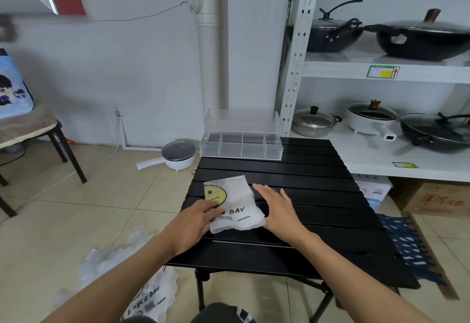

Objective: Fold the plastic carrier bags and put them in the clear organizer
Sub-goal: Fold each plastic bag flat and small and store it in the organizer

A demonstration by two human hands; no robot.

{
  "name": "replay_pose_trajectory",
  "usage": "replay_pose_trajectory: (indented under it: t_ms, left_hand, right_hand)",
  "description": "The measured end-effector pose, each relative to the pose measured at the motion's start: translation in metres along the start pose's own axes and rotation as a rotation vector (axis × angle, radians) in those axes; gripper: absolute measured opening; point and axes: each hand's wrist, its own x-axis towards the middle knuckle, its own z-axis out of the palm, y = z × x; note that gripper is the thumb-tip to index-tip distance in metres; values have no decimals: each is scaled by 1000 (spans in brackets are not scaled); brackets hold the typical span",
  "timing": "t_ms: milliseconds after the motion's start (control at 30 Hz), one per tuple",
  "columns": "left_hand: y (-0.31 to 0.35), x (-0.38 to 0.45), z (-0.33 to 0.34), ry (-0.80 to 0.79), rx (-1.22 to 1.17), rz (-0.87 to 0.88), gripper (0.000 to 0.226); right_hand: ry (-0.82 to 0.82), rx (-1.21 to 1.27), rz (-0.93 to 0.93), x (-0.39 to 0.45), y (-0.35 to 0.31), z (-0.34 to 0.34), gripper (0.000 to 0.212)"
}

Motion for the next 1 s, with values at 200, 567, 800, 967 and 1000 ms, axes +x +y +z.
replay_pose_trajectory:
  t_ms: [200,567,800,967,1000]
  left_hand:
    - [2,-3,-2,11,-21,11,51]
    - [0,-3,3,8,-18,-4,61]
    - [0,-3,3,10,-21,0,56]
    - [1,-2,2,9,-15,6,56]
    - [2,-2,2,8,-12,5,57]
  right_hand:
    - [-42,183,49,9,-10,-1,79]
    - [26,456,125,17,-6,10,59]
    - [135,48,9,8,-3,11,58]
    - [131,28,-8,2,5,18,57]
    - [116,24,4,1,4,17,59]
